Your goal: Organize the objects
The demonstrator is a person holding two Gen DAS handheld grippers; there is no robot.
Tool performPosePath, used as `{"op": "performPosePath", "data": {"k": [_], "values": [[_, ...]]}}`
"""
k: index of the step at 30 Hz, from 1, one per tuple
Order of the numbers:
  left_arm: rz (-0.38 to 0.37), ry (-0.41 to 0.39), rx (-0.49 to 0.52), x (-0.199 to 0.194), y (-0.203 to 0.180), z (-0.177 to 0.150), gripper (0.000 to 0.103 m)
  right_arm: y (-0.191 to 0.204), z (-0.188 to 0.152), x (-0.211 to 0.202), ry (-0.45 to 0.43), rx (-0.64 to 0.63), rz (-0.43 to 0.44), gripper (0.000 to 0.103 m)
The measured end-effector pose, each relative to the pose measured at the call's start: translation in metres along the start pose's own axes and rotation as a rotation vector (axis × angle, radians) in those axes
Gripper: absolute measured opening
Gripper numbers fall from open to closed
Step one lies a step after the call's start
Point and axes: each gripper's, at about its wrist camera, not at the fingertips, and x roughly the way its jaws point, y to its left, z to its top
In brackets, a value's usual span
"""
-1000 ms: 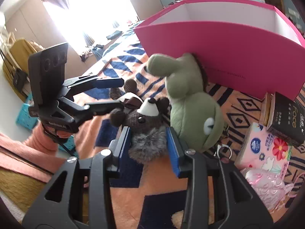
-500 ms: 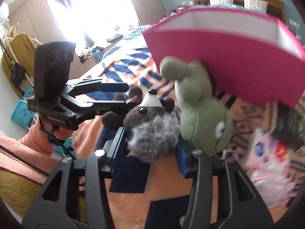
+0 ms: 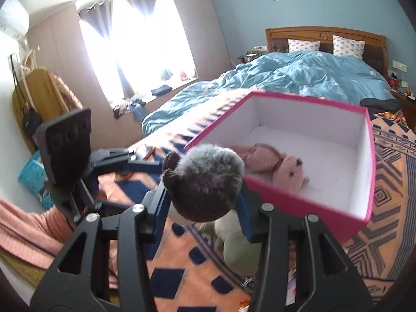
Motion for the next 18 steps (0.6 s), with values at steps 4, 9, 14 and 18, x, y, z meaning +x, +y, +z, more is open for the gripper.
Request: {"op": "performPosePath", "data": {"k": [4, 9, 14, 18], "values": [[0.070, 0.015, 0.025, 0.011, -0.004, 0.010, 0.059, -0.011, 0.021, -0.010, -0.056, 0.025, 0.028, 0.048], [0.125, -0.010, 0.019, 0.014, 0.005, 0.034, 0.036, -0.022, 0.043, -0.004, -0.076, 0.030, 0.049, 0.048], [0.214, 0.000, -0.024, 0.024, 0.032, 0.059, 0.031, -0.033, 0.071, 0.011, -0.080, 0.015, 0.049, 0.048], [0.297, 0.036, -0.037, 0.043, 0.054, 0.070, 0.030, -0.045, 0.084, 0.033, -0.047, -0.001, 0.043, 0.049]]}}
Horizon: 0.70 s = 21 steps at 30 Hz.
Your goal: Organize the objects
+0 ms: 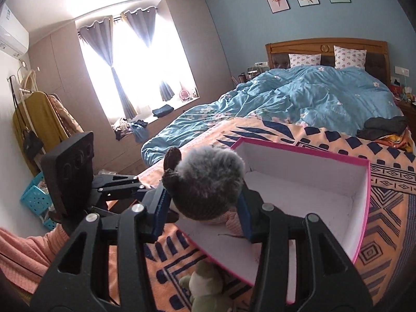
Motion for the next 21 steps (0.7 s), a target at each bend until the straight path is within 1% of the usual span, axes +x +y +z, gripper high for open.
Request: {"op": "performPosePath", "data": {"k": [4, 8, 11, 12, 13, 16, 17, 19, 21], "values": [[0.068, 0.067, -0.006, 0.030, 0.012, 0.003, 0.028, -0.018, 0.001, 0.028, 0.046, 0.007, -0.025, 0.049], [0.112, 0.142, -0.017, 0.059, 0.024, 0.000, 0.028, -0.040, -0.005, 0.059, 0.123, 0.029, -0.046, 0.050], [0.140, 0.183, -0.023, 0.074, 0.030, -0.002, 0.027, -0.055, -0.011, 0.078, 0.182, 0.057, -0.058, 0.051], [0.149, 0.190, -0.023, 0.077, 0.030, -0.002, 0.025, -0.058, -0.012, 0.084, 0.205, 0.065, -0.071, 0.052], [0.157, 0.195, -0.021, 0.079, 0.030, -0.002, 0.019, -0.061, -0.013, 0.089, 0.226, 0.073, -0.094, 0.052], [0.177, 0.204, -0.023, 0.083, 0.029, 0.002, 0.019, -0.070, -0.019, 0.103, 0.304, 0.097, -0.196, 0.054], [0.183, 0.203, -0.023, 0.084, 0.028, 0.002, 0.019, -0.074, -0.021, 0.107, 0.335, 0.113, -0.207, 0.054], [0.193, 0.194, -0.021, 0.083, 0.027, 0.002, 0.019, -0.080, -0.022, 0.108, 0.351, 0.148, -0.225, 0.055], [0.181, 0.185, -0.023, 0.080, 0.024, 0.001, 0.020, -0.087, -0.021, 0.107, 0.360, 0.183, -0.273, 0.061]]}}
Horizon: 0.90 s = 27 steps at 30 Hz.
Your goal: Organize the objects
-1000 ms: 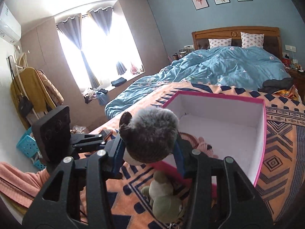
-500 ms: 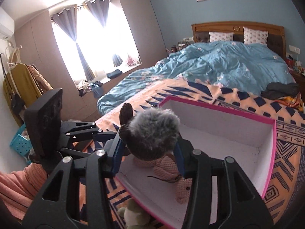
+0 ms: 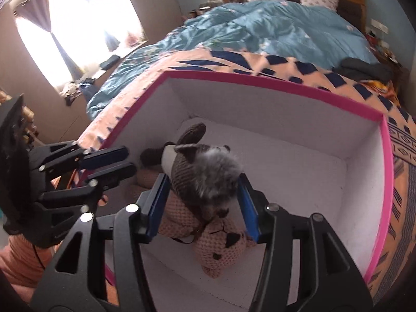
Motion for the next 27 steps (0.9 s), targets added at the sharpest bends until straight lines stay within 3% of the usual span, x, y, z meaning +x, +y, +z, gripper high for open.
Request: {"op": "performPosePath", "data": {"k": [5, 7, 9, 11, 20, 24, 27], "values": [[-0.009, -0.032, -0.018, -0.009, -0.002, -0.005, 0.034, -0.005, 0.000, -0.002, 0.017, 0.026, -0.061, 0.062], [-0.026, -0.057, -0.027, -0.015, -0.001, -0.007, 0.040, -0.004, -0.001, -0.005, 0.013, 0.026, -0.044, 0.062], [-0.047, -0.087, -0.036, -0.024, -0.001, -0.010, 0.054, -0.002, -0.005, -0.010, -0.003, 0.016, -0.029, 0.062], [-0.073, -0.132, -0.046, -0.039, -0.001, -0.015, 0.060, 0.003, -0.011, -0.020, -0.030, 0.004, -0.015, 0.062], [-0.183, -0.276, -0.035, -0.103, -0.015, -0.043, 0.068, 0.034, -0.067, -0.093, -0.215, -0.075, 0.079, 0.062], [-0.249, -0.278, -0.013, -0.113, -0.027, -0.062, 0.070, 0.043, -0.100, -0.117, -0.263, -0.097, 0.122, 0.063], [-0.271, -0.235, 0.002, -0.107, -0.039, -0.078, 0.070, 0.047, -0.127, -0.118, -0.248, -0.089, 0.148, 0.065]]}}
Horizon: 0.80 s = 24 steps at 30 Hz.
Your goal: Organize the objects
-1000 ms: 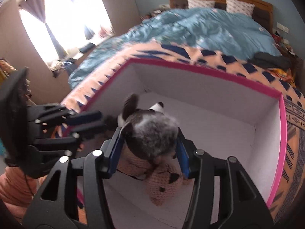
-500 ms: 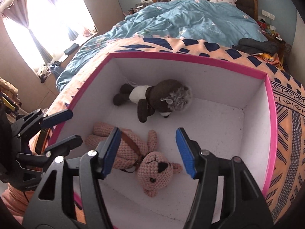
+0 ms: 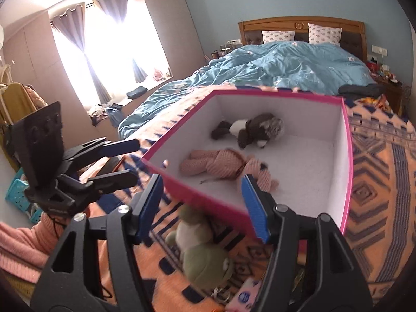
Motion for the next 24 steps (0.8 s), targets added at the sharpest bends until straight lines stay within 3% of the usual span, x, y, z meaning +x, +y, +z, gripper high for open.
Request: {"op": "performPosePath", "data": {"k": [9, 12, 20, 24], "values": [[-0.028, 0.125, -0.113, 0.028, 0.002, -0.043, 0.070, 0.003, -0.062, 0.026, 0.148, 0.055, -0.099, 0.065], [-0.007, 0.152, -0.118, 0.035, 0.002, -0.051, 0.070, 0.003, -0.070, 0.034, 0.169, 0.057, -0.114, 0.065], [-0.049, 0.203, -0.157, 0.050, 0.001, -0.062, 0.069, 0.010, -0.075, 0.052, 0.179, 0.001, -0.189, 0.066], [-0.063, 0.216, -0.154, 0.053, -0.002, -0.067, 0.069, 0.002, -0.077, 0.053, 0.181, 0.033, -0.175, 0.059]]}}
